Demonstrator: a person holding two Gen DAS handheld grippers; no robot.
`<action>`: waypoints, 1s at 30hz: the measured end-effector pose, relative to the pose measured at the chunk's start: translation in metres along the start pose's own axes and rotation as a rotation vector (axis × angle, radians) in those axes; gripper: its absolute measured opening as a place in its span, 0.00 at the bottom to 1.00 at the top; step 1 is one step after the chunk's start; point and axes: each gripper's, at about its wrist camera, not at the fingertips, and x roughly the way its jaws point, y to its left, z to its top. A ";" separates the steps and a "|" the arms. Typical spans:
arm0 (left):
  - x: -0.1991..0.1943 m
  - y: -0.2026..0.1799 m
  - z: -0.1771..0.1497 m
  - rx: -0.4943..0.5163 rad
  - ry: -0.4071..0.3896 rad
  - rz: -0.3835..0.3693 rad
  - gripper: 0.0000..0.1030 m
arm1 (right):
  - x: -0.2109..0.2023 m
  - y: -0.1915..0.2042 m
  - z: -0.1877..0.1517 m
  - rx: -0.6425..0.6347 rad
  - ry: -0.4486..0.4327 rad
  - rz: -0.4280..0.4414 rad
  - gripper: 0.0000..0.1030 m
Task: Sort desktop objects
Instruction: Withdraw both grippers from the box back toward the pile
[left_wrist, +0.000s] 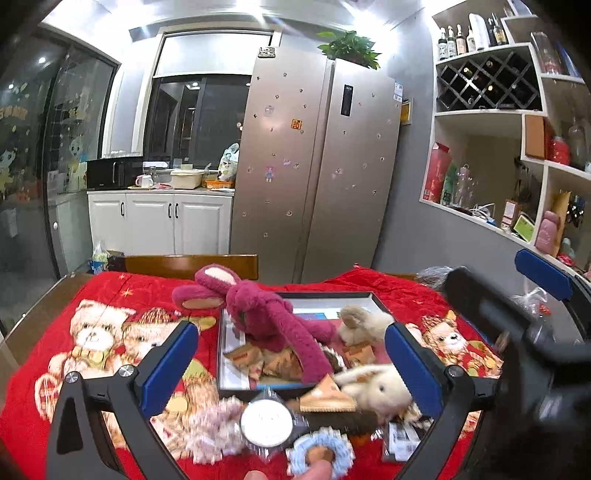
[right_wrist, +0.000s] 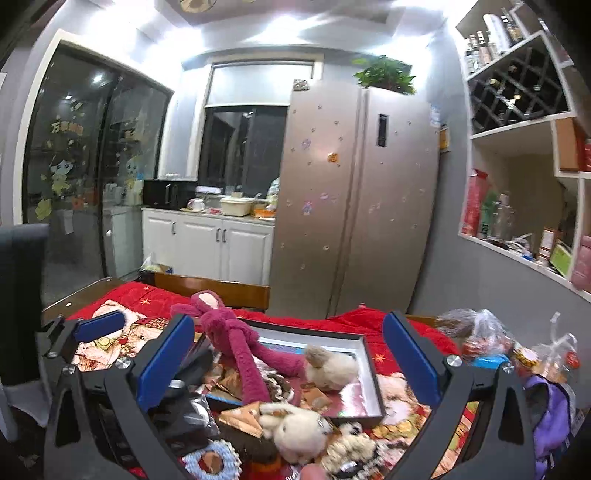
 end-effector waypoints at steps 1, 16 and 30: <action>-0.006 0.001 -0.004 -0.004 -0.002 -0.002 1.00 | -0.009 -0.003 -0.002 0.015 -0.011 0.002 1.00; -0.046 0.002 -0.079 0.058 0.033 0.076 1.00 | -0.067 -0.023 -0.076 0.058 0.035 0.153 1.00; 0.004 0.032 -0.123 0.016 0.264 0.027 1.00 | -0.032 -0.061 -0.122 0.081 0.193 0.153 1.00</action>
